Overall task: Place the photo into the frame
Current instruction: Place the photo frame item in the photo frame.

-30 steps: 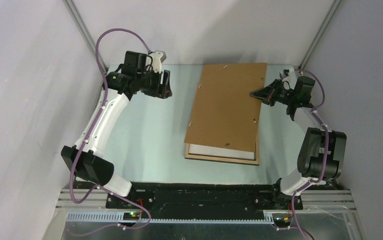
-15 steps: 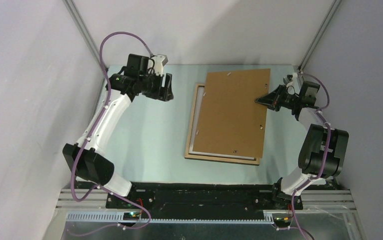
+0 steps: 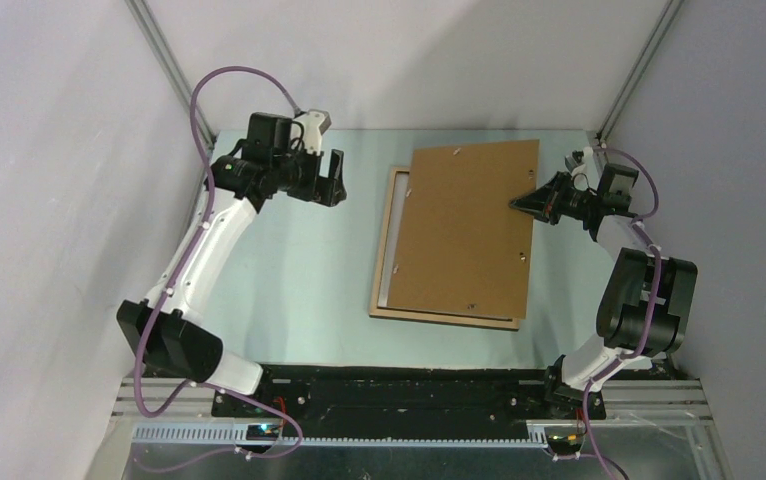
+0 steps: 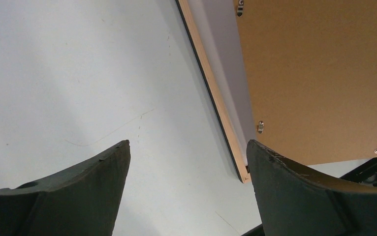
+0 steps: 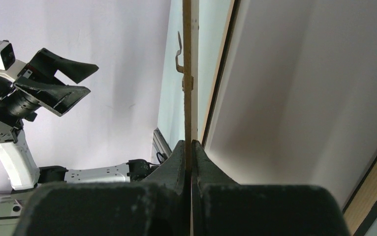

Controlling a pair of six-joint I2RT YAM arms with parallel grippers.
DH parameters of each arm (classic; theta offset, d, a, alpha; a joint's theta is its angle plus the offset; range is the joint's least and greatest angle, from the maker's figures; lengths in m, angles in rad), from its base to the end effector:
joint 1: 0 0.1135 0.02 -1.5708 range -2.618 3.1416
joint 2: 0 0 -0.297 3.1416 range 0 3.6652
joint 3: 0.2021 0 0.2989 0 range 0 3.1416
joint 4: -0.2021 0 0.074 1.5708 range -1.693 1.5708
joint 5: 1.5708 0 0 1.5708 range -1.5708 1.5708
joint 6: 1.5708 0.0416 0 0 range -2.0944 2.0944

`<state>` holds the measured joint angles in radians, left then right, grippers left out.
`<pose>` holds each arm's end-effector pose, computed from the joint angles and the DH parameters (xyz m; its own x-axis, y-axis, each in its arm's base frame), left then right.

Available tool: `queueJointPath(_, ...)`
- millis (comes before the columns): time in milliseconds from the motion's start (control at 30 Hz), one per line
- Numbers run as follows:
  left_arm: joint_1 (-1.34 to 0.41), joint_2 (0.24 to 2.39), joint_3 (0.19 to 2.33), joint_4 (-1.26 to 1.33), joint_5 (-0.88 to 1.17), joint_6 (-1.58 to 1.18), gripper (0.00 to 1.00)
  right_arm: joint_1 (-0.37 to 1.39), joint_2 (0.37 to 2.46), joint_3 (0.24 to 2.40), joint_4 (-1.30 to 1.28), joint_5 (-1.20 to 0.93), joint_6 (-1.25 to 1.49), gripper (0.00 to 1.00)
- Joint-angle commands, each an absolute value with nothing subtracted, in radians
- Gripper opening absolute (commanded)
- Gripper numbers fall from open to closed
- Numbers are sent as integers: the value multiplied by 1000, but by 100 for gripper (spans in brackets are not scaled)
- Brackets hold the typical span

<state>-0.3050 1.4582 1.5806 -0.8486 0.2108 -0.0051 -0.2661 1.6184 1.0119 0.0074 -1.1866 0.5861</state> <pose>0.3366 -0.1151 0.4278 -0.6356 0.1949 -0.7470 0.4397 0.8868 -0.1428 0.3796 -0.0635 0.2420 -0.8073 0.4349 -0.3988 -0.2324 0.3870 0.8923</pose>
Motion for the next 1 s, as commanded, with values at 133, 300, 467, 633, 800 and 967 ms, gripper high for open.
queueJointPath(133,-299,1386,1549,-789,191,13,98,-270,1588,1021,5,-1233,570,0)
queueJointPath(300,-299,1384,1546,-787,202,10,100,-270,1585,1022,-52,-1217,541,0)
queueJointPath(467,-300,1392,1545,-784,210,8,100,-270,1621,1021,-29,-1218,568,0)
queueJointPath(633,-299,1392,1543,-785,213,8,100,-268,1652,1023,81,-1218,658,0)
queueJointPath(800,-299,1394,1542,-785,209,8,100,-255,1698,1058,88,-1207,661,0)
queueJointPath(967,-299,1395,1544,-785,207,8,100,-244,1744,1082,103,-1200,665,0)
